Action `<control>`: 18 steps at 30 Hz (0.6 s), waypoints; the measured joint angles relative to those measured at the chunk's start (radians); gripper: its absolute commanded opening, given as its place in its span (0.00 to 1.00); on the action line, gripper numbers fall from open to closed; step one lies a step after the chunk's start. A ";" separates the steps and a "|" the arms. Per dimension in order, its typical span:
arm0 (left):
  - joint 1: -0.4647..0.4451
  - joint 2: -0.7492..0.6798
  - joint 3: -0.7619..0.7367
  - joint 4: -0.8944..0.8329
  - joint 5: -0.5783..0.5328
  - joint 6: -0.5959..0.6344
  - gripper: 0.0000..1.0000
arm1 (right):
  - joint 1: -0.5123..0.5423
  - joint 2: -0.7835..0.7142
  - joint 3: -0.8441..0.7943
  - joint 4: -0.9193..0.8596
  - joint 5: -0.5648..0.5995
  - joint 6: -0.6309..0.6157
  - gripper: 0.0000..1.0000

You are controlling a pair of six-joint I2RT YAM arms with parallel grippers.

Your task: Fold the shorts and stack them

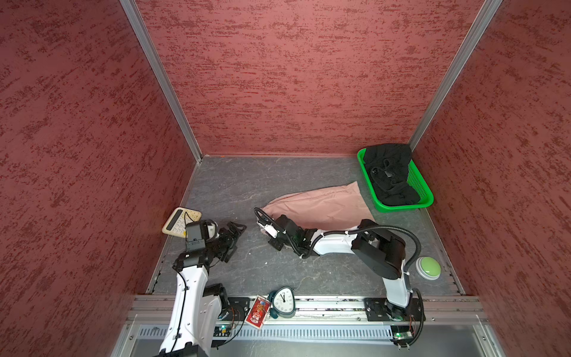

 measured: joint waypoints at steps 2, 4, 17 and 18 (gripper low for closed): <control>-0.072 0.002 -0.024 0.060 -0.034 -0.049 0.99 | -0.003 -0.005 -0.005 0.008 -0.013 0.004 0.00; -0.143 0.011 -0.052 0.153 -0.073 -0.097 0.99 | -0.005 -0.010 -0.010 0.019 -0.026 0.005 0.00; -0.299 0.375 -0.042 0.515 -0.163 -0.159 0.99 | -0.006 -0.024 -0.023 0.037 -0.056 0.004 0.00; -0.301 0.392 -0.040 0.531 -0.167 -0.159 0.99 | -0.006 -0.028 -0.024 0.038 -0.056 0.003 0.00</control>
